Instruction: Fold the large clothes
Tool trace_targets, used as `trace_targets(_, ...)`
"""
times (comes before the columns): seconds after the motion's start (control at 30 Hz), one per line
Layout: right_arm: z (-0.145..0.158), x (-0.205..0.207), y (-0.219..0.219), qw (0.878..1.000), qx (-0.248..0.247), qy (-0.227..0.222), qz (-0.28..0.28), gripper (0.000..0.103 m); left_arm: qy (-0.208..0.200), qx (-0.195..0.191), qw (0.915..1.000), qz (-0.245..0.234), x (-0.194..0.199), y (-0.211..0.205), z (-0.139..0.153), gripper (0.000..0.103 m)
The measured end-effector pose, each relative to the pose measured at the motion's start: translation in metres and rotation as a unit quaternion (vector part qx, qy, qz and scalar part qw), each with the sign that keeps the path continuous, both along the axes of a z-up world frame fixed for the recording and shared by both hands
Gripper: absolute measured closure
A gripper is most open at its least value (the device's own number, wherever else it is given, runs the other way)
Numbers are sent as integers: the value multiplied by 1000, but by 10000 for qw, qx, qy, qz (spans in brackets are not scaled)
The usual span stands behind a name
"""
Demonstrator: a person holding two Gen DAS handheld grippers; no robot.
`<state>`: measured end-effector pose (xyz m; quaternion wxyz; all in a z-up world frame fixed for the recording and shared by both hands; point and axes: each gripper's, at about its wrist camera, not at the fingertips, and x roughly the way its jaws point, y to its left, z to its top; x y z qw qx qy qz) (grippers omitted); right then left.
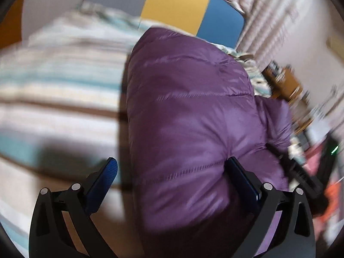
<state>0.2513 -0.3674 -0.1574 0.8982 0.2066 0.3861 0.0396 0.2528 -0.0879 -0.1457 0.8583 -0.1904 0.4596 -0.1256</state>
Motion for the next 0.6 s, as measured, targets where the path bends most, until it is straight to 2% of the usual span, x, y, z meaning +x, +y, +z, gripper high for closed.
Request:
trace_targets(0.07,-5,-5,-10,9983,562,88,141,9,298,-588,9978,-43,-3,9,-5,3)
trace_targets(0.1,-6,-7,-13,9974,687,80,184,10,343,-731,9967,-107,-5,10,-7,3)
trace_targets(0.13,-6,-8,-14,9968,754,73,246,11,305,-701,9969,-189,-8,8,-6,3)
trace_targets(0.17,-6,-9,-14,9964,773,71,328,16,263,-614,9975,-249,-9,6,-5,3)
trace_targets(0.2,-6,-9,-12,9958,819,68,401,26,218,-495,9980,-329,-11,2,-4,3)
trace_targets(0.3,-9,-10,-9,9921,1142,74,512,38,204,-186,9978,-606,-12,-12,-2,3)
trace_targets(0.37,-10,-13,-10,9894,1361,54,513,45,74,63,9969,-786,-17,-22,5,12)
trace_targets(0.4,-10,-11,-11,9885,1421,35,519,49,9,130,9964,-834,-19,-24,8,19)
trace_targets(0.47,-6,-16,-10,9882,1418,-65,578,54,-128,256,9953,-926,-24,-28,16,27)
trace_targets(0.6,0,-28,-10,9840,1663,-246,597,59,-360,270,9935,-1042,-39,-25,22,36)
